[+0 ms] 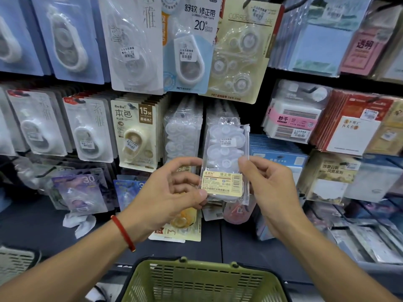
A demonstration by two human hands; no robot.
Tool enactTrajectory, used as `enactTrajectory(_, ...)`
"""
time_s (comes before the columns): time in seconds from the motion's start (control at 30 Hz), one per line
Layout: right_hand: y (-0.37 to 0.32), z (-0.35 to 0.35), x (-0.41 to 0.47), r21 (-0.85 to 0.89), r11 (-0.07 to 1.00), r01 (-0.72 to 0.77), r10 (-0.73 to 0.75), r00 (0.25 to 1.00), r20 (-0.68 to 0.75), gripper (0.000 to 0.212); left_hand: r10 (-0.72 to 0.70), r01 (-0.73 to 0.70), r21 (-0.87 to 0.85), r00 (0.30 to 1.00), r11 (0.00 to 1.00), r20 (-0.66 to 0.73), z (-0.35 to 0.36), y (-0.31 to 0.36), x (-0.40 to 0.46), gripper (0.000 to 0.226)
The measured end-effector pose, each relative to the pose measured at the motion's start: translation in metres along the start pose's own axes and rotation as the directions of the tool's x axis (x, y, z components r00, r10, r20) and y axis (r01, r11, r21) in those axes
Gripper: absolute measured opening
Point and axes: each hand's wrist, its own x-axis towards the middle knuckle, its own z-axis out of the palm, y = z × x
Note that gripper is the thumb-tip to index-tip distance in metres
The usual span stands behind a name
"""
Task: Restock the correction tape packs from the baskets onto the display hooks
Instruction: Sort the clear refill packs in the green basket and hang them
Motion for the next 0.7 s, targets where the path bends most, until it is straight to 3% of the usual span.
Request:
enactTrajectory(0.1,0.003,-0.002,0.004,-0.069,0.998,0.007,-0.010,0.999,-0.040,0.016,0.003,-0.002,0.066,1.000,0.998,-0.009,0.001,-0.004,0.006,0.059)
enactTrajectory(0.17,0.010,-0.005,0.008,-0.406,0.913,0.038,-0.074,0.994,-0.074,0.032,0.037,-0.016,0.365,0.998,0.931,-0.050,-0.003,-0.011,0.012,0.054)
enactTrajectory(0.23,0.020,-0.007,0.008,-0.710,0.691,0.141,-0.199,0.980,0.001,0.047,0.145,-0.061,0.721,0.988,0.690,-0.056,-0.012,-0.017,0.018,0.056)
enactTrajectory(0.3,0.029,-0.003,0.009,-0.812,0.490,0.317,-0.312,0.934,0.176,0.047,0.264,-0.138,0.881,0.964,0.452,0.016,-0.019,-0.020,0.024,0.060)
enactTrajectory(0.37,0.037,0.005,0.019,-0.837,0.329,0.437,-0.340,0.882,0.326,0.052,0.332,-0.216,0.916,0.938,0.338,0.099,-0.024,-0.023,0.031,0.061)
enactTrajectory(0.47,0.044,0.024,0.046,-0.878,0.168,0.447,-0.235,0.883,0.405,0.069,0.310,-0.208,0.944,0.943,0.254,0.125,-0.029,-0.031,0.039,0.069)
enactTrajectory(0.6,0.057,0.038,0.067,-0.916,0.150,0.372,-0.154,0.924,0.350,0.090,0.273,-0.209,0.957,0.950,0.200,0.151,-0.035,-0.039,0.039,0.077)
enactTrajectory(0.7,0.068,0.040,0.063,-0.918,0.132,0.375,-0.148,0.923,0.356,0.094,0.276,-0.228,0.956,0.946,0.185,0.172,-0.039,-0.042,0.035,0.075)
